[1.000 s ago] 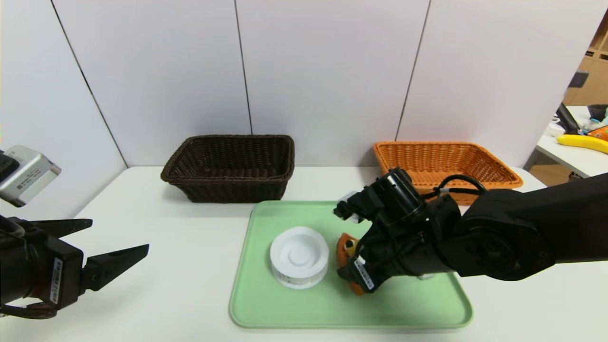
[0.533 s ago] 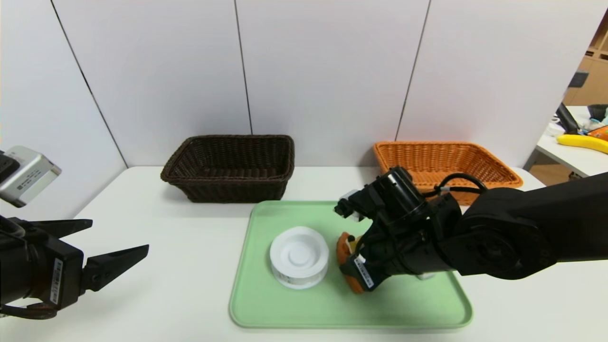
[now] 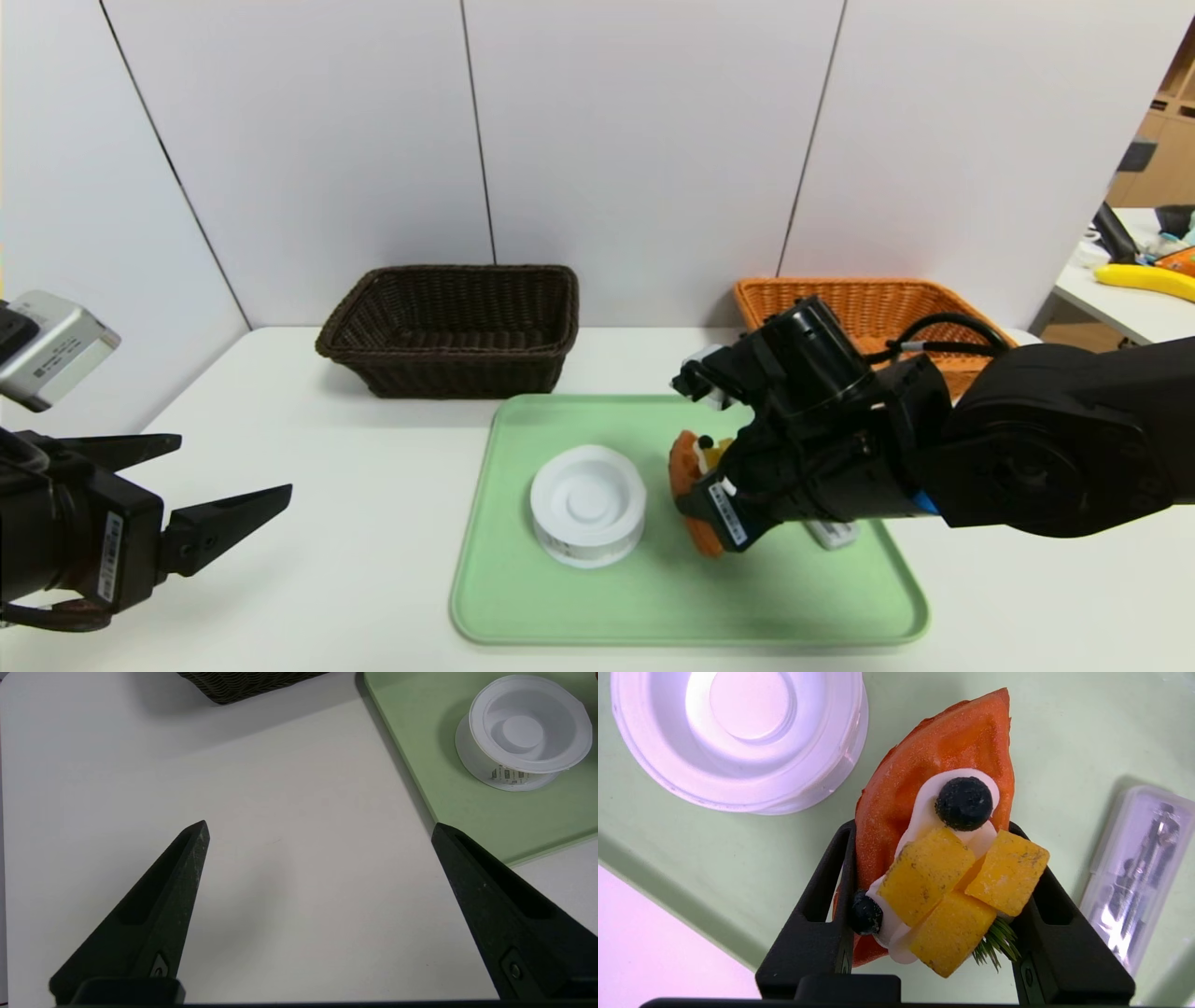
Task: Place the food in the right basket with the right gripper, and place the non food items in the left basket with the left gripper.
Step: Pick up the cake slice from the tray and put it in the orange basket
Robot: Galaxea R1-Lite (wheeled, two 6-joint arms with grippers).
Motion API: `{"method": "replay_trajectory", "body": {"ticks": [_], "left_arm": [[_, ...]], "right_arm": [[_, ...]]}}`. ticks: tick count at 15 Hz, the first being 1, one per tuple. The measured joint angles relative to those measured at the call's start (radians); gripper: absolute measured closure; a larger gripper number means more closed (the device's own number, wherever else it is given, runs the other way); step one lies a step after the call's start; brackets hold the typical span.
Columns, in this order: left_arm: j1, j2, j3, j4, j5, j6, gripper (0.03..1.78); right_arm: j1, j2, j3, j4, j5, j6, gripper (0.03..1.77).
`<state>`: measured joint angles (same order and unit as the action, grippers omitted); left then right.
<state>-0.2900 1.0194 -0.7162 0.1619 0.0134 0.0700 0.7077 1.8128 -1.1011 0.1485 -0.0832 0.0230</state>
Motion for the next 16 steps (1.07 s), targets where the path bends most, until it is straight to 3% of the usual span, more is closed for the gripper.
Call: {"method": "replay_trajectory", "body": {"ticks": [5,10,13,16], "left_arm": [[0.000,-0.014,0.005,0.013,0.000,0.000,0.12],[0.000,-0.037,0.028,0.016,0.000,0.000,0.12],[0.000,-0.043,0.028,0.015,0.000,0.000,0.12],[0.000,-0.042,0.024,0.013,0.000,-0.001,0.12]], "right_arm": [[0.000,-0.016,0.009,0.001,0.000,0.003,0.93],[-0.029,-0.035,-0.091,0.004,-0.011,0.057,0.93],[-0.093,-0.040,-0.180,0.018,-0.026,0.102,0.93],[-0.208,-0.041,-0.316,0.054,-0.032,0.130,0.93]]}}
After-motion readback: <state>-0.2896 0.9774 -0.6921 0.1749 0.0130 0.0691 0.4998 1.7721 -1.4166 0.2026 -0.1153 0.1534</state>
